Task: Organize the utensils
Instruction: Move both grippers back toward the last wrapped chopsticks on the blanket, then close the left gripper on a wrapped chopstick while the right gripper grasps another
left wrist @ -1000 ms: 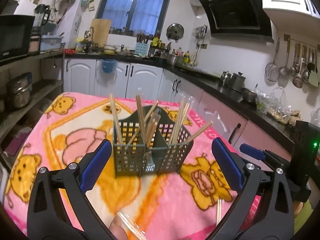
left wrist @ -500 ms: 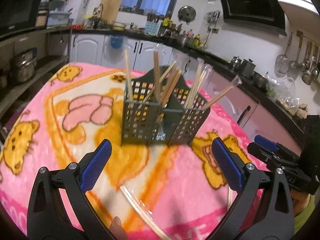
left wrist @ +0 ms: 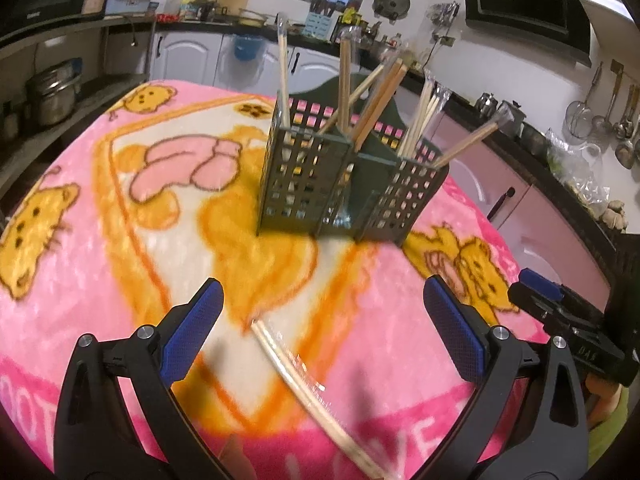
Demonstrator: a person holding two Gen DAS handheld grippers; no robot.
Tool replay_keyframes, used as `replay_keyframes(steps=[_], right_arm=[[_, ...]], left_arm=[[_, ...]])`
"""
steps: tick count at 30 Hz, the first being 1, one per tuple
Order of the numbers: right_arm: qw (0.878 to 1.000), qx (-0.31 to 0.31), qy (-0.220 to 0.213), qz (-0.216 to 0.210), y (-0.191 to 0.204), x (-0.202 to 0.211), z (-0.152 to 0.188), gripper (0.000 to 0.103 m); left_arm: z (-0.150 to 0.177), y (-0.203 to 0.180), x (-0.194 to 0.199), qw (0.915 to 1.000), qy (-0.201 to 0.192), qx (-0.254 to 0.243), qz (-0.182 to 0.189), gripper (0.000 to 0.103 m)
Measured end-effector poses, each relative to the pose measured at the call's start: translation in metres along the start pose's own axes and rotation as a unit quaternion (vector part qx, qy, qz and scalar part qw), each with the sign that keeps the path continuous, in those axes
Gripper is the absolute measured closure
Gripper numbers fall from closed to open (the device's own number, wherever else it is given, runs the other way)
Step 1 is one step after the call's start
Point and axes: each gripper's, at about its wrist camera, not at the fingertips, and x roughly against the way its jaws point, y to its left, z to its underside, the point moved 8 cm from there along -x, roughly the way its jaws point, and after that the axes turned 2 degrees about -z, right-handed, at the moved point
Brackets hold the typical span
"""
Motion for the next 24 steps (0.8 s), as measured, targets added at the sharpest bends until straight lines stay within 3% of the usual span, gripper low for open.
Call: replay_keyframes(steps=[10,17,21,24], right_arm=[[1.0,0.002,0.025,0.002,-0.005,-0.003,0.017,0.029],[0.999,-0.013,0.047,0.002,-0.018,-0.005,0.035,0.029],[0.997,-0.03,0.065,0.001,-0.029,-0.007,0.046,0.03],[0.996,-0.045,0.081,-0.002,-0.034,-0.012,0.053,0.038]], left_arm=[[0.027,0.012,-0.014,0.9986,0.042,0.029,0.009,0.011],[0.047,0.016,-0.035,0.9921,0.095,0.072,0.039,0.032],[0.047,0.017,-0.04,0.9913,0.102,0.075,0.034,0.032],[0.043,0.018,-0.045,0.9908,0.105,0.078,0.033,0.034]])
